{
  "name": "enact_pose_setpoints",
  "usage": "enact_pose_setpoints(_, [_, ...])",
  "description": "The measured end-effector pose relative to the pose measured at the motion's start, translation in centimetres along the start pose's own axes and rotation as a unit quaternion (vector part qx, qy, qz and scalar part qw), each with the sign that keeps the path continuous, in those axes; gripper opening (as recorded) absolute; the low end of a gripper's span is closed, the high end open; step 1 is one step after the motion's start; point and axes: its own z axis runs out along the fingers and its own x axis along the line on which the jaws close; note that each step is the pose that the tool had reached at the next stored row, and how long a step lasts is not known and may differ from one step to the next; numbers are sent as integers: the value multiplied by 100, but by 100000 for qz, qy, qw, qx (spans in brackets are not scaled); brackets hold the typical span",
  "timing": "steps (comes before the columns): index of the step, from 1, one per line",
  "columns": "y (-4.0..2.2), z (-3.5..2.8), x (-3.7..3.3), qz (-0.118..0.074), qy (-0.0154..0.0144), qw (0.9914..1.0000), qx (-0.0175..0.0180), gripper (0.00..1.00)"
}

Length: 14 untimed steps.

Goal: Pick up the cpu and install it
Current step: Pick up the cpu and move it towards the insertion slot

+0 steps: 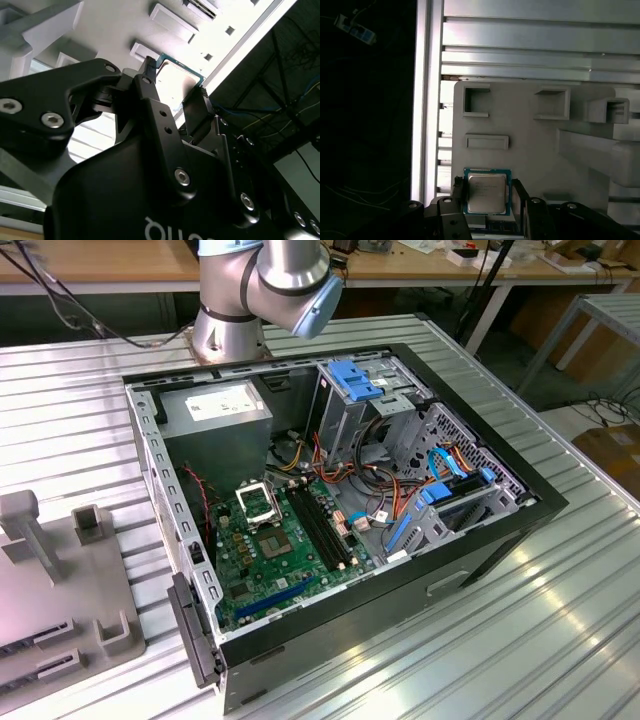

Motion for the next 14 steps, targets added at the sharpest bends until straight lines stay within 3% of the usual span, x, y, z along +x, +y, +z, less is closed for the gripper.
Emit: enact_pose_setpoints(14, [1, -180, 8, 2, -1, 100000, 0, 47])
